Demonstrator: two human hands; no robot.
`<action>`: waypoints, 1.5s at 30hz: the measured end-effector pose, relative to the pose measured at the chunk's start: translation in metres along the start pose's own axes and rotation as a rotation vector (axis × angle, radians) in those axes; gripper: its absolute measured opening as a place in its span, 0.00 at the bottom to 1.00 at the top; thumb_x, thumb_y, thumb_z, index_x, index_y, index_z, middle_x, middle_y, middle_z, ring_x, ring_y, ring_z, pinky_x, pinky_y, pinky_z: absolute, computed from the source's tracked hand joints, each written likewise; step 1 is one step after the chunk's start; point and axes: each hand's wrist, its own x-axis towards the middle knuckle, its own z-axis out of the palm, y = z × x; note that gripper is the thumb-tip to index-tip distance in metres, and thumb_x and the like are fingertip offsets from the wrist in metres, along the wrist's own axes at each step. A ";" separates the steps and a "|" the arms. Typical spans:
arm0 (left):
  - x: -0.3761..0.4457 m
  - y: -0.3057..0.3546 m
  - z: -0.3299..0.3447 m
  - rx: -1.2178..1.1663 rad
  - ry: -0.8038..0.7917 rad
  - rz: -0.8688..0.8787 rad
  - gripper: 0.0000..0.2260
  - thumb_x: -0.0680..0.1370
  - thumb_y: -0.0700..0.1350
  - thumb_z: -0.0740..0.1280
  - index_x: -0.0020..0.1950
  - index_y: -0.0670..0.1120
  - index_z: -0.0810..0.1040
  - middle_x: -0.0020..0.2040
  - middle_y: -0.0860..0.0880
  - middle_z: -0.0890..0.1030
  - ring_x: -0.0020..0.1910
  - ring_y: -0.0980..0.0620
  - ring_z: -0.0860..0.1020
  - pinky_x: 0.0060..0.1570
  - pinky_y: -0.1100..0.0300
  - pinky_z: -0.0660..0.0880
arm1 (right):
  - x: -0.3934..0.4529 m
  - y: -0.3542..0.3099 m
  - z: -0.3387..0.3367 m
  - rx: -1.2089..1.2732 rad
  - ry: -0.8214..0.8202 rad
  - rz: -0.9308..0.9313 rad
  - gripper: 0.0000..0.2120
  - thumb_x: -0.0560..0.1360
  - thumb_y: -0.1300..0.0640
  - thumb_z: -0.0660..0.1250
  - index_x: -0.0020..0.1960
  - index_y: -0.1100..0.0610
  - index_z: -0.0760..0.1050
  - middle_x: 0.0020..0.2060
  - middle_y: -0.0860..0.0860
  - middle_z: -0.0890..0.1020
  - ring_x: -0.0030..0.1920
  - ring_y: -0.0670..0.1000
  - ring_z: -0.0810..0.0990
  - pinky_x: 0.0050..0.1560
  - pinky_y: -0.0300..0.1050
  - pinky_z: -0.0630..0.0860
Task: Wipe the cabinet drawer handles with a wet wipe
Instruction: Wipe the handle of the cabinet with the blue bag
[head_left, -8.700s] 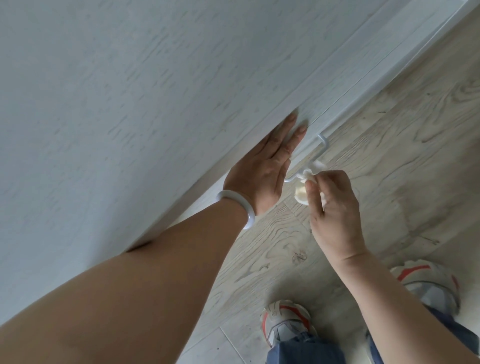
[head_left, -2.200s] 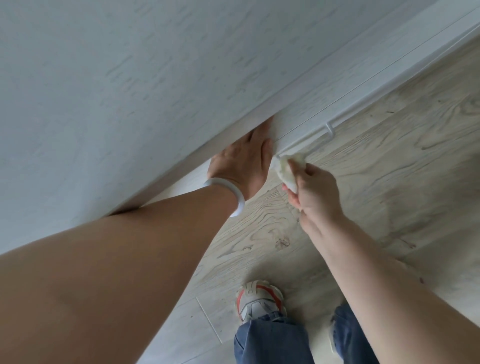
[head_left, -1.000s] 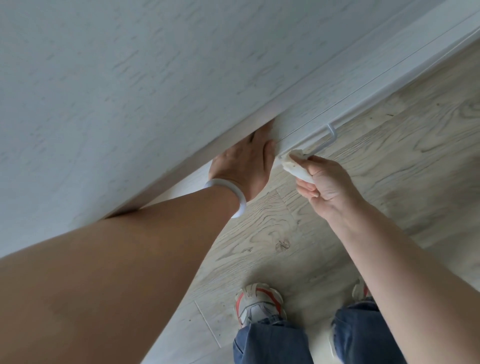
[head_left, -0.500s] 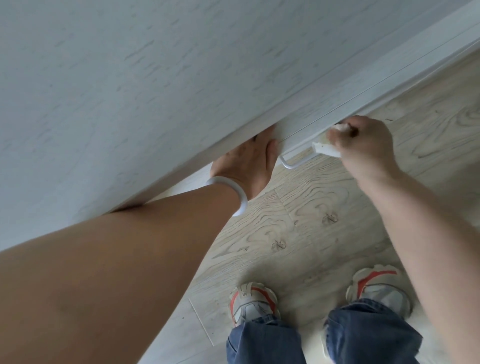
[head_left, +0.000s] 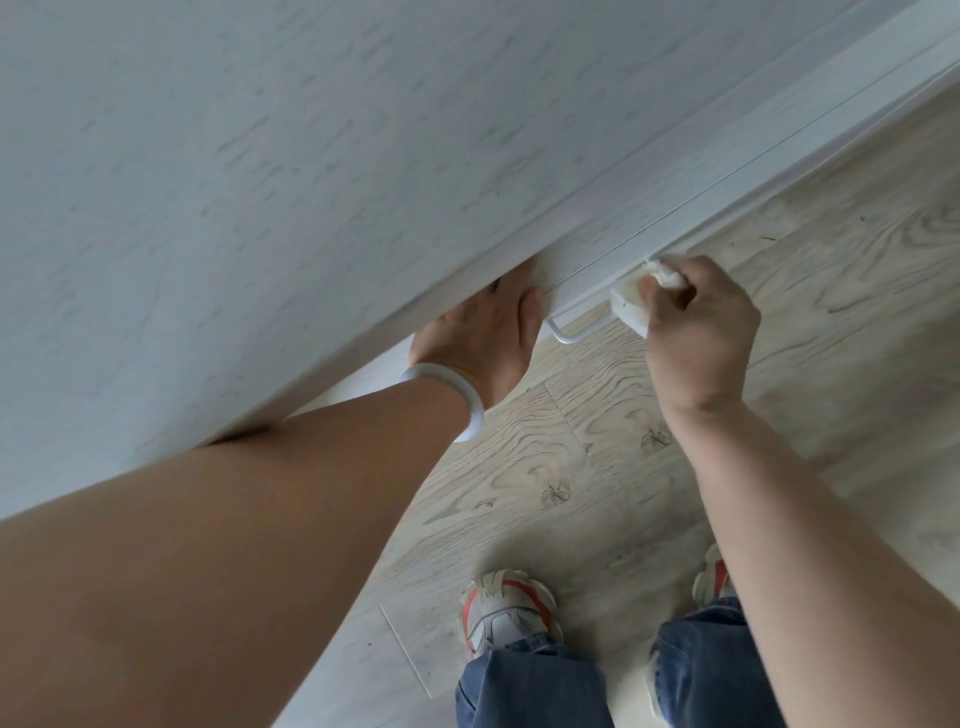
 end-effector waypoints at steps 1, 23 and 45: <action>0.000 0.000 0.000 -0.009 -0.011 -0.005 0.22 0.84 0.54 0.45 0.79 0.53 0.53 0.75 0.49 0.66 0.71 0.46 0.68 0.64 0.47 0.70 | -0.004 0.002 0.001 0.020 0.020 0.040 0.06 0.76 0.59 0.67 0.49 0.60 0.79 0.38 0.46 0.78 0.40 0.45 0.75 0.40 0.24 0.67; 0.000 0.002 -0.003 -0.016 0.028 0.020 0.24 0.84 0.53 0.45 0.80 0.54 0.44 0.78 0.51 0.59 0.72 0.44 0.67 0.69 0.45 0.65 | -0.001 0.007 -0.005 0.044 -0.247 0.160 0.25 0.72 0.42 0.68 0.55 0.64 0.75 0.44 0.57 0.82 0.41 0.57 0.83 0.42 0.55 0.81; 0.000 0.002 -0.003 -0.031 0.007 0.013 0.24 0.84 0.53 0.45 0.79 0.55 0.45 0.77 0.52 0.61 0.72 0.44 0.67 0.67 0.44 0.66 | -0.028 -0.022 0.013 0.658 -0.249 0.743 0.12 0.74 0.62 0.71 0.34 0.59 0.72 0.20 0.48 0.73 0.18 0.42 0.66 0.19 0.33 0.61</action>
